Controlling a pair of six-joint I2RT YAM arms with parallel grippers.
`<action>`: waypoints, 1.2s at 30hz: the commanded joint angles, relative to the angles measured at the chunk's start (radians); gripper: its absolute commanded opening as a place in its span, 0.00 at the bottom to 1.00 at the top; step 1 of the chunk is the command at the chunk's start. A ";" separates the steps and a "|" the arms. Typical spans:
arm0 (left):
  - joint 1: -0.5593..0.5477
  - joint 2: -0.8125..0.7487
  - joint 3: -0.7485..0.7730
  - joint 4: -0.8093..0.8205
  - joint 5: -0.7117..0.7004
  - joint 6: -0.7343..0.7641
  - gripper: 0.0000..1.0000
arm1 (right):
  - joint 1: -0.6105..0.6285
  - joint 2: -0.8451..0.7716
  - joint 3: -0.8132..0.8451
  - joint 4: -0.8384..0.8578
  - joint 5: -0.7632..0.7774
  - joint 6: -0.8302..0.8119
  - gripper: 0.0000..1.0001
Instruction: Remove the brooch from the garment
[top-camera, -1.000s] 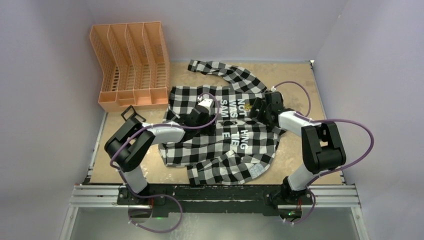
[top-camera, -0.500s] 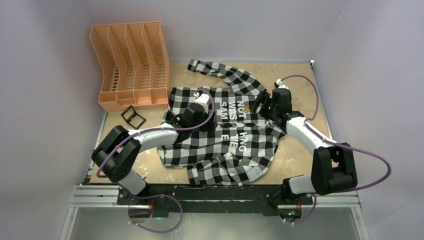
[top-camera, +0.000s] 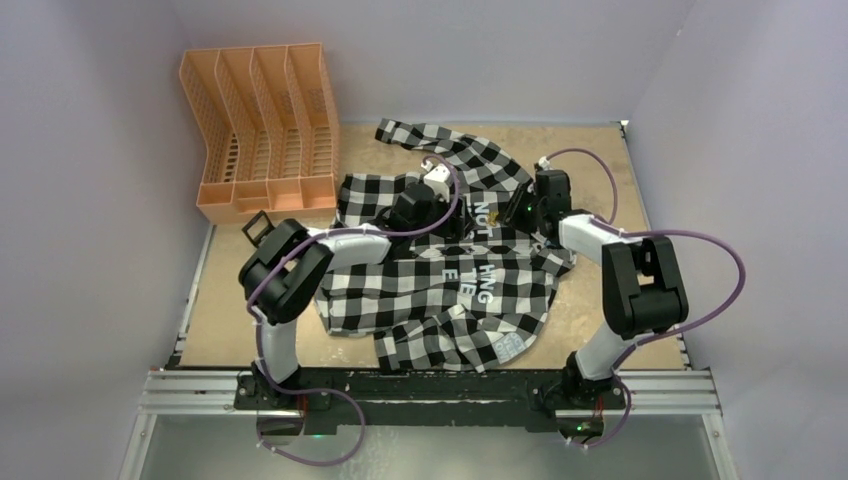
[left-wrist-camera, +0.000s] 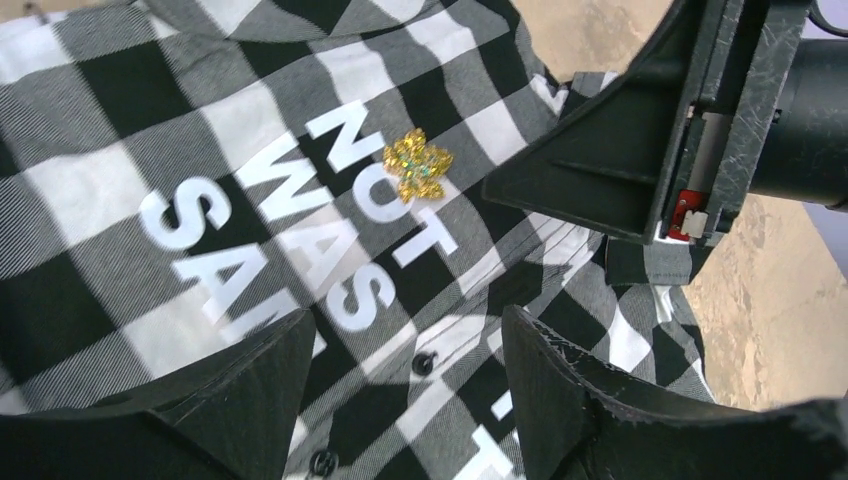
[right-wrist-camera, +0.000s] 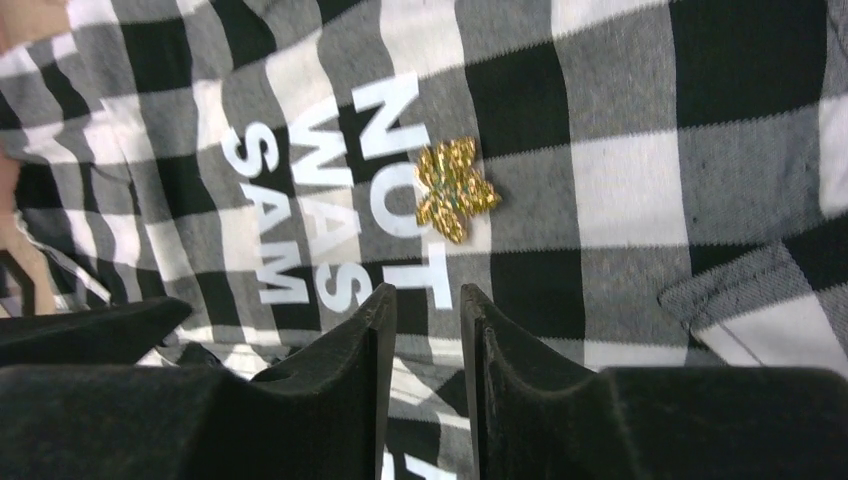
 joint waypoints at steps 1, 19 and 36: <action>0.006 0.057 0.098 0.094 0.080 -0.017 0.66 | -0.030 0.045 0.075 0.056 -0.059 0.010 0.31; 0.007 0.223 0.225 0.058 0.124 -0.016 0.65 | -0.075 0.165 0.085 0.133 -0.126 0.025 0.12; 0.007 0.264 0.293 0.041 0.141 -0.052 0.65 | -0.087 0.230 0.074 0.141 -0.121 0.021 0.10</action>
